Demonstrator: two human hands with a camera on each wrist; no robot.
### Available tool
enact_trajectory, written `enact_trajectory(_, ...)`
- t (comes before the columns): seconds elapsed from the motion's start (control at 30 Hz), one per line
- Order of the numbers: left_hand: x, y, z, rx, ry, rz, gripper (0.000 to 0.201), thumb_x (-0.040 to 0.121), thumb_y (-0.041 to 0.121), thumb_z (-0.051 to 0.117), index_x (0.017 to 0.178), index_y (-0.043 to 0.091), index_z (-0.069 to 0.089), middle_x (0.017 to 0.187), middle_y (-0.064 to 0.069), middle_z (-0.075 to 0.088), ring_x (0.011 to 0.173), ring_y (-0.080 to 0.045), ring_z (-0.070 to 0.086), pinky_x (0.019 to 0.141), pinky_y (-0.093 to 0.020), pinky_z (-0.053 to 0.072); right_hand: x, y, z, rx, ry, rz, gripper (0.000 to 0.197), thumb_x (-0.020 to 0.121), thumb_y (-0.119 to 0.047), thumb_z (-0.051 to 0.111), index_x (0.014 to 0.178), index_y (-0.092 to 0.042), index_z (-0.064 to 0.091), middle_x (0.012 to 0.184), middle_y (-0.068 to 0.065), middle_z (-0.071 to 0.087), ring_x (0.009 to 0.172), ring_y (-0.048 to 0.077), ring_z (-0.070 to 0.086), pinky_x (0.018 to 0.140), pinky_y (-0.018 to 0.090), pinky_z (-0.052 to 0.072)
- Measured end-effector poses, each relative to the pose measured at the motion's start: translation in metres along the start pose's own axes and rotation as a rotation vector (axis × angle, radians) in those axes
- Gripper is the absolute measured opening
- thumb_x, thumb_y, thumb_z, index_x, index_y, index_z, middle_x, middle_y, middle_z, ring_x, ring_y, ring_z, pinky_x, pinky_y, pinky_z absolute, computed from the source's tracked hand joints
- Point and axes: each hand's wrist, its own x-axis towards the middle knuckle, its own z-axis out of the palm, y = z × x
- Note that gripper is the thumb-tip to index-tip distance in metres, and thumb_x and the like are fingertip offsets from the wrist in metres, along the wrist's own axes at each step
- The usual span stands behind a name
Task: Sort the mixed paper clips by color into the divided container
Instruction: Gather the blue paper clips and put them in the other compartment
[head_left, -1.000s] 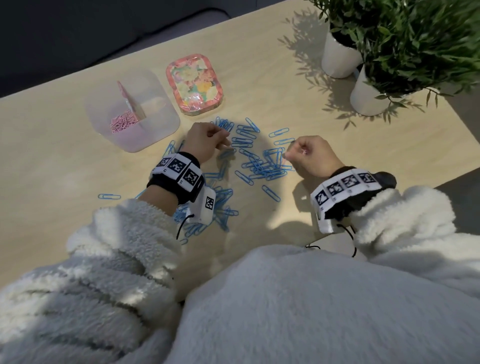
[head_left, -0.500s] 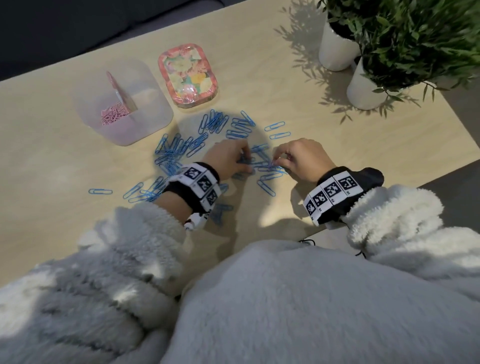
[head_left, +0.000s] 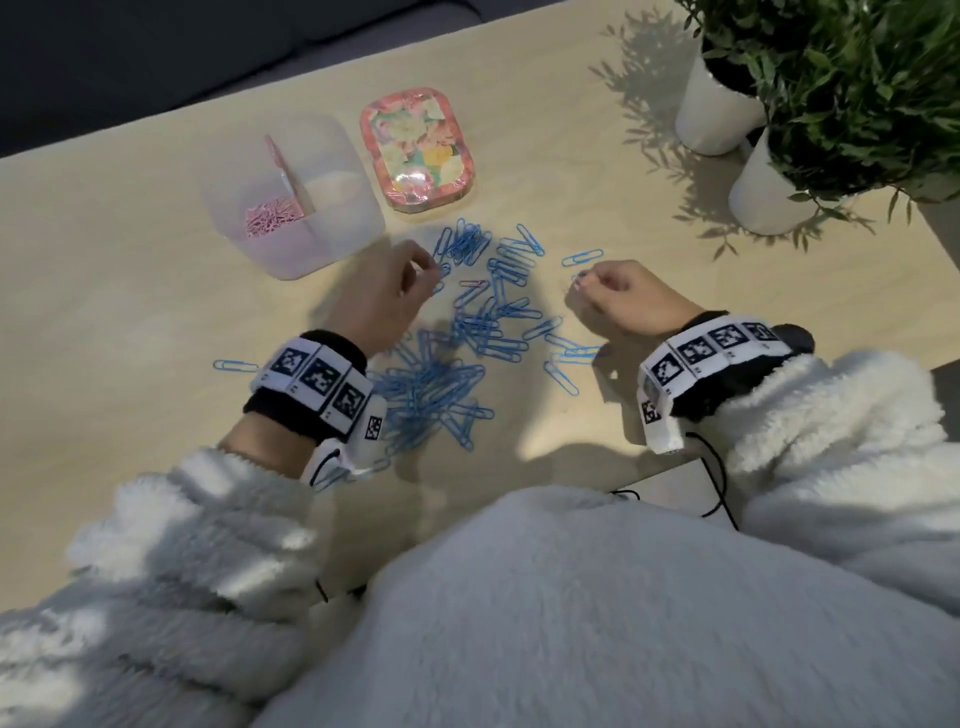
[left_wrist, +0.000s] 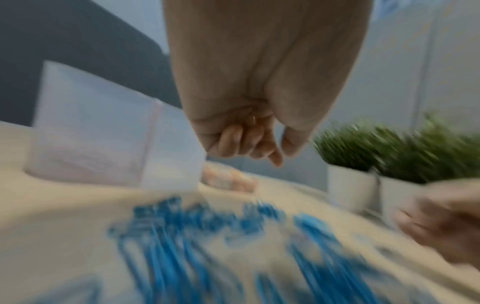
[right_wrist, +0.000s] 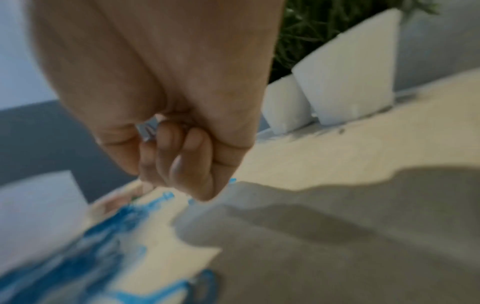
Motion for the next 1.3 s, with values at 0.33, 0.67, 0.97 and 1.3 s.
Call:
enact_trajectory(0.33,0.039,-0.066,-0.107,-0.066,0.416,-0.365,0.042,0.082,0.011,0.028,0.11,0.0,0.057,0.108,-0.026,0.062,0.101,-0.038,0.059,0.086,-0.037,0.049,0.026,-0.091,0.027,0.491,-0.222,0.109,0.036,0.092,-0.02,0.031,0.057,-0.017,0.035,0.033,-0.006,0.028,0.027,0.007,0.016,0.035,0.009,0.011)
enact_trajectory(0.67,0.024,-0.083,-0.1,-0.174,0.385,-0.201,0.052,0.08,-0.011,0.031,0.128,0.002,0.046,0.131,-0.021,0.052,0.123,-0.029,0.047,0.107,-0.028,0.034,0.065,-0.223,0.106,0.349,-0.262,0.026,0.028,0.083,0.008,0.029,0.078,-0.001,0.055,0.062,0.007,0.047,0.047,0.011,0.038,0.043,0.018,0.025)
enact_trajectory(0.97,-0.05,-0.11,-0.084,-0.346,0.546,-0.268,0.023,0.083,-0.001,0.049,0.099,0.009,0.063,0.101,-0.004,0.064,0.084,-0.013,0.058,0.069,-0.007,0.044,0.1,-0.262,0.177,-0.103,-0.312,-0.153,0.045,0.095,-0.005,0.029,0.14,-0.008,0.033,0.146,0.011,0.036,0.124,0.02,0.047,0.092,0.022,0.04)
enact_trajectory(1.3,-0.105,-0.118,-0.064,-0.117,0.127,-0.353,0.018,0.078,0.002,0.064,0.095,0.009,0.065,0.091,-0.007,0.054,0.077,-0.02,0.051,0.076,-0.029,0.041,0.077,-0.202,0.103,0.279,0.107,-0.364,0.026,0.09,0.002,0.037,0.1,-0.011,0.056,0.078,0.003,0.06,0.058,0.004,0.06,0.05,0.018,0.05)
